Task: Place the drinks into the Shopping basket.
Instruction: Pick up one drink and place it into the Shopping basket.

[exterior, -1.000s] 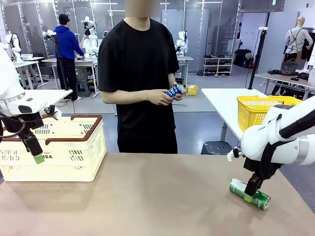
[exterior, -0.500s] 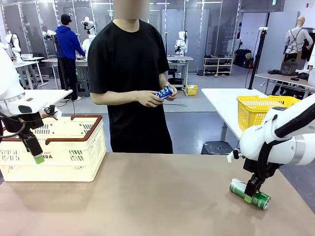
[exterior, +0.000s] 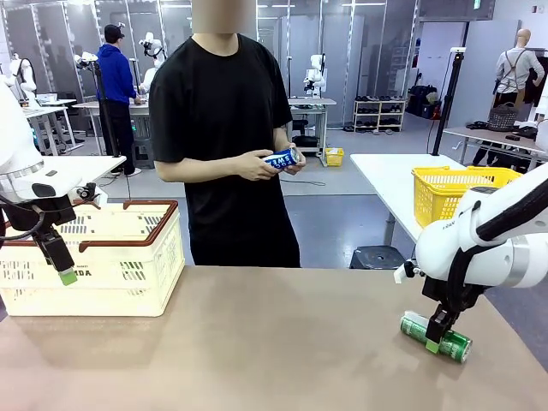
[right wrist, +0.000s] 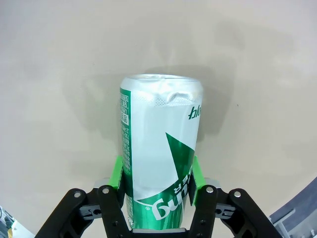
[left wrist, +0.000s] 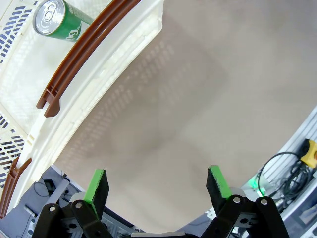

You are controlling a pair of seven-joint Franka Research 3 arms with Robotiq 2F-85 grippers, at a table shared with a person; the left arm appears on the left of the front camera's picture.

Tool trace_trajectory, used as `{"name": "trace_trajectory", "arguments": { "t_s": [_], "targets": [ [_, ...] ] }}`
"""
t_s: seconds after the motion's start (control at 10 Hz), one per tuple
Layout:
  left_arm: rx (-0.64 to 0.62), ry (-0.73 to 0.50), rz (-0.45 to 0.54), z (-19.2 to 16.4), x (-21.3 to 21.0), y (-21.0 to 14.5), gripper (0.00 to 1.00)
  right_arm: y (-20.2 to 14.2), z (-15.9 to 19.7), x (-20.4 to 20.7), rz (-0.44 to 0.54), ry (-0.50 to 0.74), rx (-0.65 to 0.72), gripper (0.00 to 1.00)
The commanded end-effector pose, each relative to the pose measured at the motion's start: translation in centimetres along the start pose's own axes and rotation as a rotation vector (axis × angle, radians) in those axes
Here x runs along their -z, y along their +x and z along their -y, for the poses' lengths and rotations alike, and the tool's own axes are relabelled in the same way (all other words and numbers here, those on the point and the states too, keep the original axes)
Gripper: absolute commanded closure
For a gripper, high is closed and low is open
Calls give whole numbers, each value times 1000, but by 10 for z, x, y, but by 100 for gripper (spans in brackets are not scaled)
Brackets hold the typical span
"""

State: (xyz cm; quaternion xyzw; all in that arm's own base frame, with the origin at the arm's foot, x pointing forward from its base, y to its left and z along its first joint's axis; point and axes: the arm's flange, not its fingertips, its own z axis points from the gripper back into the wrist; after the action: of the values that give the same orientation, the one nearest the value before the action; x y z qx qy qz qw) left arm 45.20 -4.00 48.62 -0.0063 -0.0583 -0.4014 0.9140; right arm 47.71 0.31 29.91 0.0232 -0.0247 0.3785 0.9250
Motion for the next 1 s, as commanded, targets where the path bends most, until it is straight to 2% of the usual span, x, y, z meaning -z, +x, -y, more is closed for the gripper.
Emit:
{"name": "trace_trajectory", "arguments": {
  "t_s": [0.0, 0.4, 0.5, 0.7, 0.9],
  "targets": [
    [1, 7, 9, -1, -1, 0, 0, 4, -4, -5, 1, -36, 48, 86],
    [1, 7, 9, -1, -1, 0, 0, 22, -46, -68, 8, -151, 173, 86],
    [1, 7, 9, -1, -1, 0, 0, 26, -58, -90, 33, -137, 214, 86],
    [1, 7, 9, -1, -1, 0, 0, 28, -79, -123, 39, -202, 204, 86],
    [1, 7, 9, -1, -1, 0, 0, 28, -89, -137, 84, -198, 199, 86]
  ]
}}
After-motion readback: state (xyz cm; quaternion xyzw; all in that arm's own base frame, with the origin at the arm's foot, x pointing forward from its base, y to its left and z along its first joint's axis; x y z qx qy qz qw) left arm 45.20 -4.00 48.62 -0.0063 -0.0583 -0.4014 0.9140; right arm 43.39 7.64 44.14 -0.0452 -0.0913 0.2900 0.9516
